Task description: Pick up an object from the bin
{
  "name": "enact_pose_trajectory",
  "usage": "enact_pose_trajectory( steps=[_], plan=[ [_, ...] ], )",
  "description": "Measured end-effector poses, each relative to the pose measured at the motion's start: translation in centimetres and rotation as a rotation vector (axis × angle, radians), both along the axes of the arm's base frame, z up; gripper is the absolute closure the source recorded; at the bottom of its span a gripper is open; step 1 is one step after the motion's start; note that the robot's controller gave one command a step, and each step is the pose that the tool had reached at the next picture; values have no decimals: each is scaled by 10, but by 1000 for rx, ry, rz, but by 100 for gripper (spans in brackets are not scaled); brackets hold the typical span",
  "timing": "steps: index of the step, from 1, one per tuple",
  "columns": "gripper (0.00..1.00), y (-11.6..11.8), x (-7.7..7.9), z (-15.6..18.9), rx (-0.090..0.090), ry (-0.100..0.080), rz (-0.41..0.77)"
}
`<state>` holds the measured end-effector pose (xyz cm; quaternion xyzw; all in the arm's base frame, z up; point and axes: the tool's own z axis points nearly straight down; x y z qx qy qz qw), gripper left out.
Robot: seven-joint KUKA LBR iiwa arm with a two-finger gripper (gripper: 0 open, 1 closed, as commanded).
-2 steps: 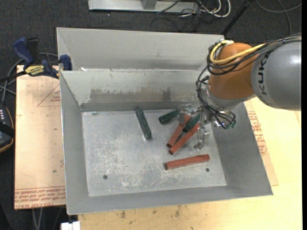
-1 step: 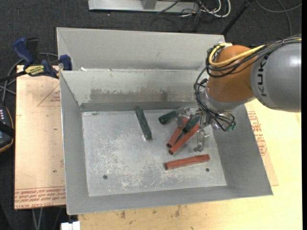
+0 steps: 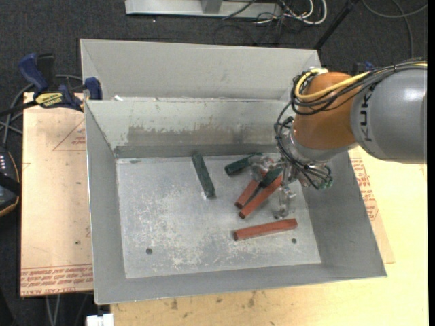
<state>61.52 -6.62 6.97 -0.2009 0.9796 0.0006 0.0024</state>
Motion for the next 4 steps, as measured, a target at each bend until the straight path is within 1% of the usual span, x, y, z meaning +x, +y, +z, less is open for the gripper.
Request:
enact_pose_trajectory(
  steps=[1, 2, 3, 4],
  plan=[
    [0, 0, 1, 1, 0, 0, -1],
    [100, 0, 4, 5, 0, -8, -3],
    [100, 0, 6, 10, -1, -1, -5],
    [100, 0, 7, 11, -1, 0, -7]
  ],
)
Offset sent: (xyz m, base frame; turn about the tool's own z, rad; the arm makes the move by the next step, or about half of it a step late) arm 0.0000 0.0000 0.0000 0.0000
